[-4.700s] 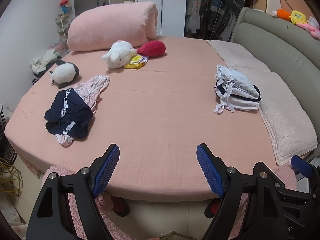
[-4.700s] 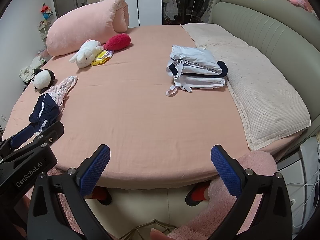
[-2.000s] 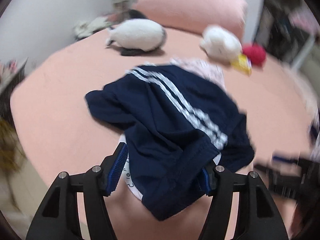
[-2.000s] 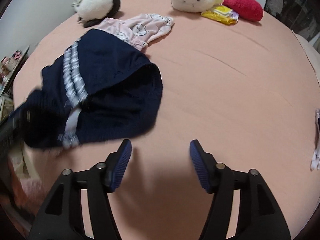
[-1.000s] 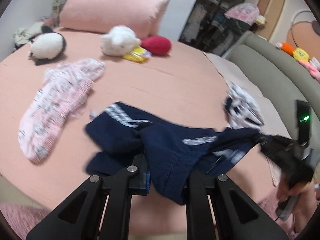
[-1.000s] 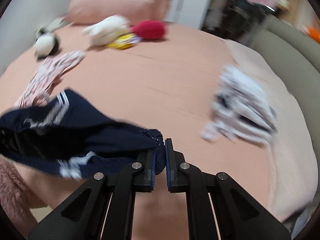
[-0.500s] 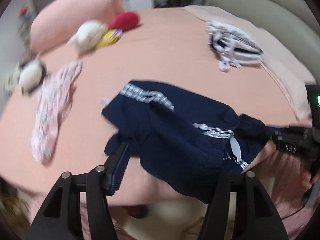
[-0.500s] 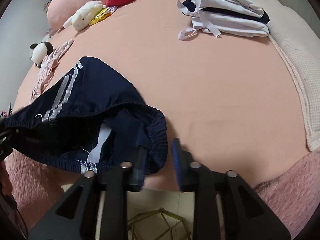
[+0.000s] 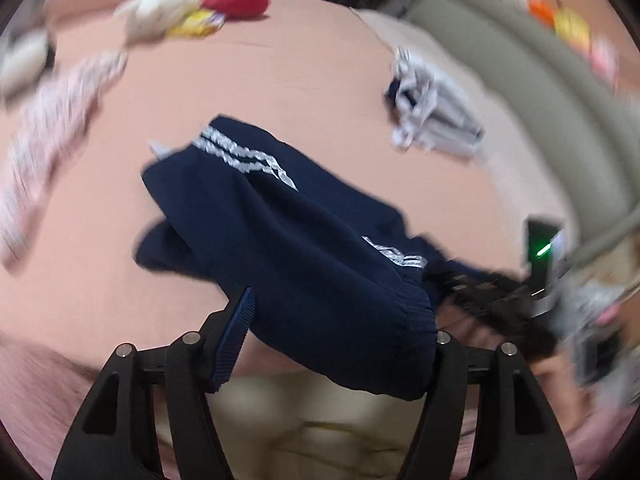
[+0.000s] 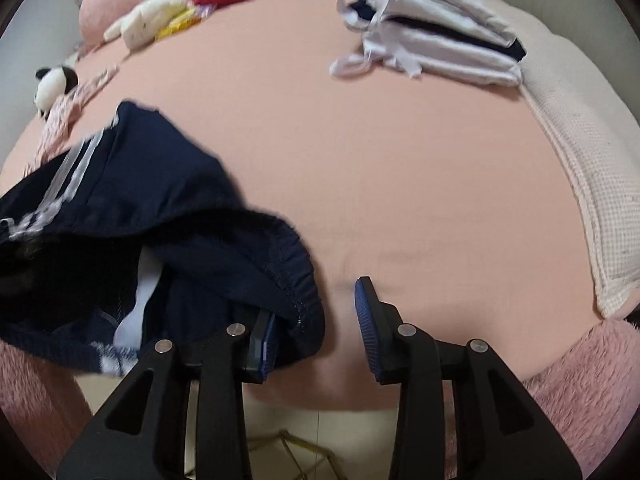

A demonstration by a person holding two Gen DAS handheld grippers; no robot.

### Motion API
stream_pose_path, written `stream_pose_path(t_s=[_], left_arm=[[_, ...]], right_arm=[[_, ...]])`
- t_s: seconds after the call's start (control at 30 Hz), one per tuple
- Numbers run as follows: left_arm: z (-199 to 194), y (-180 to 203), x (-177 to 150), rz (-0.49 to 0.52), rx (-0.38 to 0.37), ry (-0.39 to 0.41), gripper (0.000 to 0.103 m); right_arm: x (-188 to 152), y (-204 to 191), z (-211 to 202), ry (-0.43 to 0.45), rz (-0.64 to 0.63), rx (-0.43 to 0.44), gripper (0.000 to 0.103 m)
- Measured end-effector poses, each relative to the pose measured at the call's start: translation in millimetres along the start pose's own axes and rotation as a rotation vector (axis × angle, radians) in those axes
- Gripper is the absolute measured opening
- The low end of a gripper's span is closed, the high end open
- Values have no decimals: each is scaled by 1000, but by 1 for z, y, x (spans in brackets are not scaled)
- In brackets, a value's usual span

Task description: Fold clothes

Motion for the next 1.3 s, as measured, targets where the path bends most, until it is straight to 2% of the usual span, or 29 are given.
stream_pose_path(t_s=[0.07, 0.13, 0.27, 0.33, 0.43, 0.47, 0.57, 0.63, 0.67, 0.77, 0.83, 0.9, 0.93, 1.0, 1.1, 1.2, 1.3], left_arm=[[-2, -3, -2, -1, 33, 25, 68], [1, 7, -5, 94, 108, 27, 68], [17, 44, -13, 247, 136, 2, 71], [25, 55, -10, 314, 213, 20, 71], [33, 55, 0, 358, 430, 27, 71], [32, 52, 2, 352, 462, 24, 71], [42, 67, 0, 388, 337, -29, 71], [57, 79, -6, 467, 312, -72, 71], [67, 85, -9, 500, 296, -96, 71], [96, 89, -16, 508, 245, -152, 71], [108, 82, -15, 477, 263, -165, 71], [118, 71, -12, 435, 301, -170, 62], [123, 65, -11, 414, 320, -172, 58], [115, 56, -6, 355, 320, -143, 26], [92, 44, 3, 269, 299, -69, 14], [62, 31, 9, 205, 293, 24, 12], [45, 12, 8, 133, 189, 48, 13]], right_arm=[[4, 1, 1, 4, 13, 9, 35], [5, 2, -2, 14, 29, 34, 35], [7, -2, -18, 68, 32, 89, 36], [6, -6, -20, 74, 29, 114, 36], [3, -6, -21, 77, 33, 110, 36], [3, -5, -21, 77, 31, 97, 36], [0, 3, -19, 49, 43, 84, 36], [-2, 7, -21, 32, 63, 113, 37], [-3, 8, -24, 26, 73, 125, 42], [-10, 10, -31, 12, 97, 138, 46], [-18, 6, -31, -19, 101, 169, 47], [-28, -5, -26, -69, 86, 231, 47], [-34, -15, -22, -103, 67, 295, 47], [-45, -30, -14, -167, 56, 387, 47], [-46, -39, -6, -192, 51, 380, 47], [-40, -46, -4, -182, 35, 354, 51], [-39, -56, -4, -189, 48, 409, 54]])
Point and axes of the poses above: each gripper's, at about its wrist camera, not at the fingertips, and z roughly the way its jaws point, y to its right, x to its top, the point moved 8 cm from there along z, roughly the way its jaws point, and after that the axes turned 5 degrees about -y, right-handed, at the moved point
